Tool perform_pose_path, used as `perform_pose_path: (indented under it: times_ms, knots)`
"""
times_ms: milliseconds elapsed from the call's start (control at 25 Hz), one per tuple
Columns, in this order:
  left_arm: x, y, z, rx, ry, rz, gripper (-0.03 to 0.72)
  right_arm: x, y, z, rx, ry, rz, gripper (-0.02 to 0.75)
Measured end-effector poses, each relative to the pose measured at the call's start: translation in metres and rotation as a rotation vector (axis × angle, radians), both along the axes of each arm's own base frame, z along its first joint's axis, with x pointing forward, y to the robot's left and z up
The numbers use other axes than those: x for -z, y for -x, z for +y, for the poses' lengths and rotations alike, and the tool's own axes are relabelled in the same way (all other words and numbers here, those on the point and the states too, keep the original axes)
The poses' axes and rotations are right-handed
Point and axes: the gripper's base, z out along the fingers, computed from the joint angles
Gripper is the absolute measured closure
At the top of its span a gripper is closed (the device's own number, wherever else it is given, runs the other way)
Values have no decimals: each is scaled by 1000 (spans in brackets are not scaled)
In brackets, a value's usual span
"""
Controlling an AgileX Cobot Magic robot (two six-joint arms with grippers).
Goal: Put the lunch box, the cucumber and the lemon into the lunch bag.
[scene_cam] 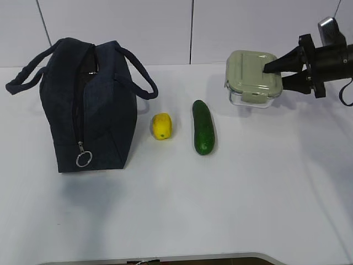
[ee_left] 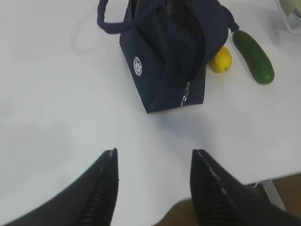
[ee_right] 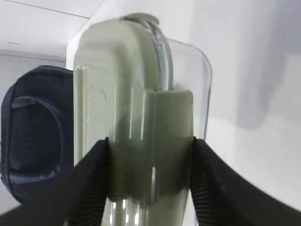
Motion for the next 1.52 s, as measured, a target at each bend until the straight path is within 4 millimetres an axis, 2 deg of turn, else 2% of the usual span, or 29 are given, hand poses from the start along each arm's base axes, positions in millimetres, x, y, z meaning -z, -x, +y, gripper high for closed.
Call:
perform_pose_path:
  times_ms: [200,440,680,840,1040,1240,1520]
  knots:
    - [-31,-56,1,-17,45,55,329,-16,-4,-1,12,-11,-20,356]
    - [-48,-138,1,-45,153,101,329,-34,-11,4,16,-18,-55,356]
    - [-45,-216,-1,-42,237,199,329,-54,-19,34,-45,-22,-103,356]
    - [-43,-254,-7,8,320,216,329,-65,-20,55,-87,-32,-123,356]
    - [-32,-288,-10,36,352,271,329,-76,-21,79,-131,-64,-153,356]
    - [-8,-314,-10,55,349,359,326,-89,-20,101,-177,-85,-191,356]
    - [12,-330,-13,72,376,427,312,-98,-17,129,-238,-95,-215,356]
